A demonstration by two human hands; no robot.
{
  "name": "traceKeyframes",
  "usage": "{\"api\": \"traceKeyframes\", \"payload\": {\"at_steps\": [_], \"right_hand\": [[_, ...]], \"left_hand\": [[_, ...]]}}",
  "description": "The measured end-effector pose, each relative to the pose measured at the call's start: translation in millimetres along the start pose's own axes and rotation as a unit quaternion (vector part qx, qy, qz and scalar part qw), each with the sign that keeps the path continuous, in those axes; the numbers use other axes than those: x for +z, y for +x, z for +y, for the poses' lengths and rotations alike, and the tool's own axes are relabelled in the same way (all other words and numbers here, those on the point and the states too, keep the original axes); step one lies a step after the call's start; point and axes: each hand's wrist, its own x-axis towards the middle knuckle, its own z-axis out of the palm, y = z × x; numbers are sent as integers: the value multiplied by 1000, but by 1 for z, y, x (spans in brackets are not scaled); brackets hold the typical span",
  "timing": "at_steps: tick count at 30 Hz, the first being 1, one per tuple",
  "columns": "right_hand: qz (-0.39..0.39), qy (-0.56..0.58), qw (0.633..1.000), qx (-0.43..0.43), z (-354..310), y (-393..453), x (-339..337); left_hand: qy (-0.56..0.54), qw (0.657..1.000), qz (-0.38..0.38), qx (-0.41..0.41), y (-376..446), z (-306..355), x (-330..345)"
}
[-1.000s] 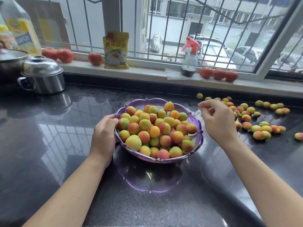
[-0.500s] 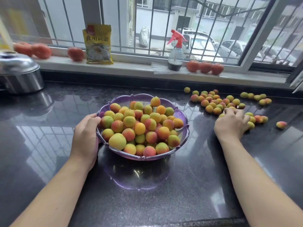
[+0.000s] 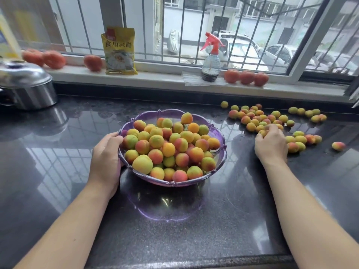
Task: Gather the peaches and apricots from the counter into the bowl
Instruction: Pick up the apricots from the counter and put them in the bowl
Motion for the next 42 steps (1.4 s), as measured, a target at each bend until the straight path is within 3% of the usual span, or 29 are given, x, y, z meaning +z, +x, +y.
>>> {"api": "traceKeyframes", "payload": {"at_steps": [6, 12, 17, 20, 32, 42], "right_hand": [[-50, 234, 969, -63, -25, -21, -16], [-105, 361, 915, -148, -74, -47, -52], [-249, 274, 891, -263, -108, -71, -77], [-295, 192, 883, -311, -116, -75, -80], [-265, 99, 896, -341, -131, -85, -76], [-297, 142, 891, -314, -124, -84, -67]], "left_hand": [[-1, 1000, 3, -2, 0, 0, 0], [2, 1000, -1, -3, 0, 1, 0], [3, 1000, -7, -6, 0, 3, 1], [2, 1000, -2, -8, 0, 2, 0], [11, 1000, -6, -19, 0, 2, -1], [24, 1000, -13, -10, -2, 4, -1]]}}
